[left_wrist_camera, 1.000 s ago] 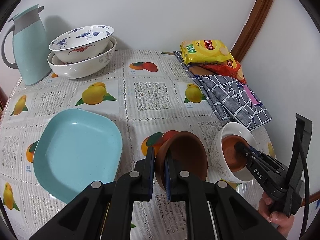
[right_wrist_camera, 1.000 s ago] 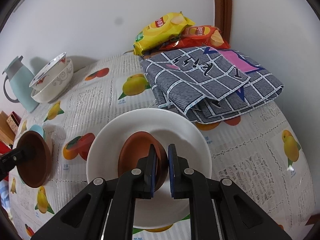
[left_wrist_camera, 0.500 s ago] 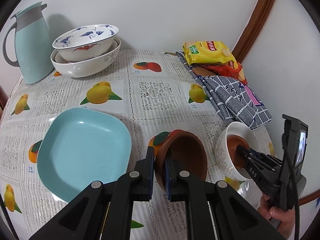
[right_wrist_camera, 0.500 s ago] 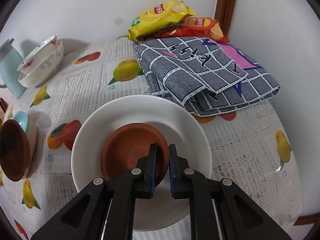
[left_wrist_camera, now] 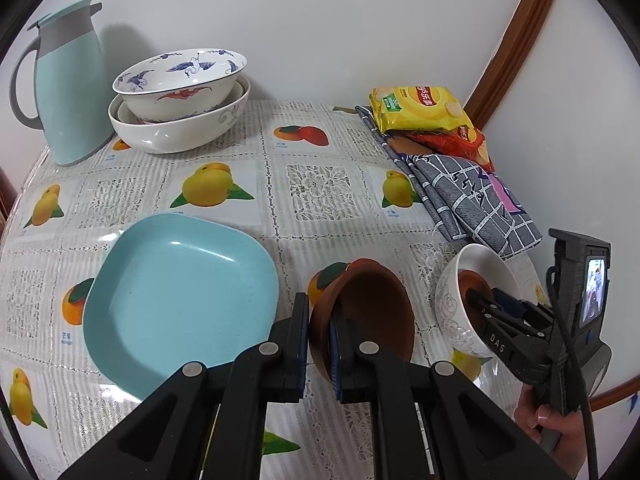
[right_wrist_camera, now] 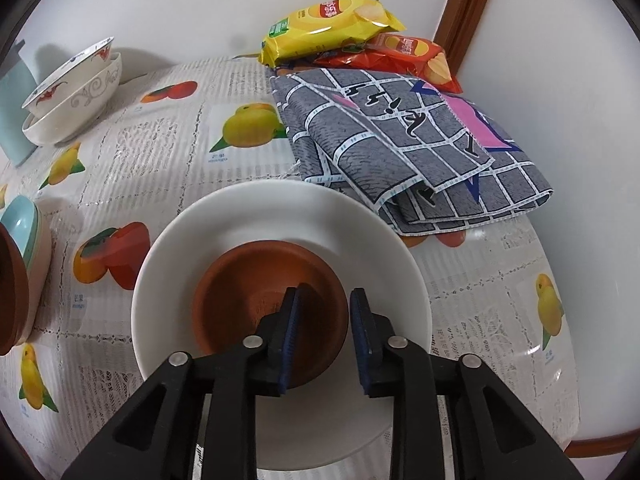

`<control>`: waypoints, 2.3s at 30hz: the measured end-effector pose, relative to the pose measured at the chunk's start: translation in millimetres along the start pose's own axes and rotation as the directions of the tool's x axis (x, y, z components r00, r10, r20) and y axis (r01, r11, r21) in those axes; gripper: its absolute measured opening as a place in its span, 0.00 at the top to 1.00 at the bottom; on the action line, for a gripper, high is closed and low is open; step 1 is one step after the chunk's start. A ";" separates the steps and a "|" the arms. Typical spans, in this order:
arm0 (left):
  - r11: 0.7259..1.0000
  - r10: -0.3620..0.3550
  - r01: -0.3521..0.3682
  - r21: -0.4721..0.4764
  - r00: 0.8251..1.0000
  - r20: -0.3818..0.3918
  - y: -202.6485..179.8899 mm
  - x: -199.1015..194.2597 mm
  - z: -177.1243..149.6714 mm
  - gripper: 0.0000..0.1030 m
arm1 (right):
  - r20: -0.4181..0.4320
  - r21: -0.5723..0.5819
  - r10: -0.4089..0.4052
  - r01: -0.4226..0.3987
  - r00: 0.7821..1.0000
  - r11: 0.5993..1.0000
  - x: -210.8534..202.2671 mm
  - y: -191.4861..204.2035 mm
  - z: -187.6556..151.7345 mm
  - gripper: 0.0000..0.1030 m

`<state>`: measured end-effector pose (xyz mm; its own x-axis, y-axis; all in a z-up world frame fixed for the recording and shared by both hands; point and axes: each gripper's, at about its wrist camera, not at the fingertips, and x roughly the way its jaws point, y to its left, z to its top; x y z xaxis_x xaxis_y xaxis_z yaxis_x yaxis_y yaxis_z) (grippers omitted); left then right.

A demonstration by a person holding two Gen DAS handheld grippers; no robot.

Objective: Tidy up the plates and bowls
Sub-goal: 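Lower the brown bowl into the white bowl and open the right tool, then lower the left tool's brown bowl into the white bowl and open it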

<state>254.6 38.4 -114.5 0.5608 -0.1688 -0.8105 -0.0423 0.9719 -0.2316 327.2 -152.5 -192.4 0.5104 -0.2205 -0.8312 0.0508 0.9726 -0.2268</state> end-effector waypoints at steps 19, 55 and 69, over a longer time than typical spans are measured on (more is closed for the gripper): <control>1.000 -0.008 0.008 0.022 1.000 0.010 -46.0 -6.5 -11.2 0.91 | 0.145 0.113 0.129 -0.146 0.981 0.983 -69.2 -53.3 -31.8 0.51; 0.995 -0.050 0.053 0.086 0.998 -0.045 -145.4 66.8 -3.3 0.91 | 0.146 0.198 0.084 -0.112 0.986 0.974 -52.3 -132.2 -90.4 0.49; 0.994 -0.085 0.090 0.065 0.994 -0.075 -144.4 83.7 -5.0 0.90 | 0.132 0.193 0.063 -0.088 0.989 0.977 -47.7 -129.1 -91.6 0.49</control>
<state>303.4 -116.9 -151.6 0.4986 -0.2629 -0.8260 0.0626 0.9613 -0.2681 217.6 -274.3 -170.0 0.6214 -0.1470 -0.7695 0.1703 0.9841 -0.0505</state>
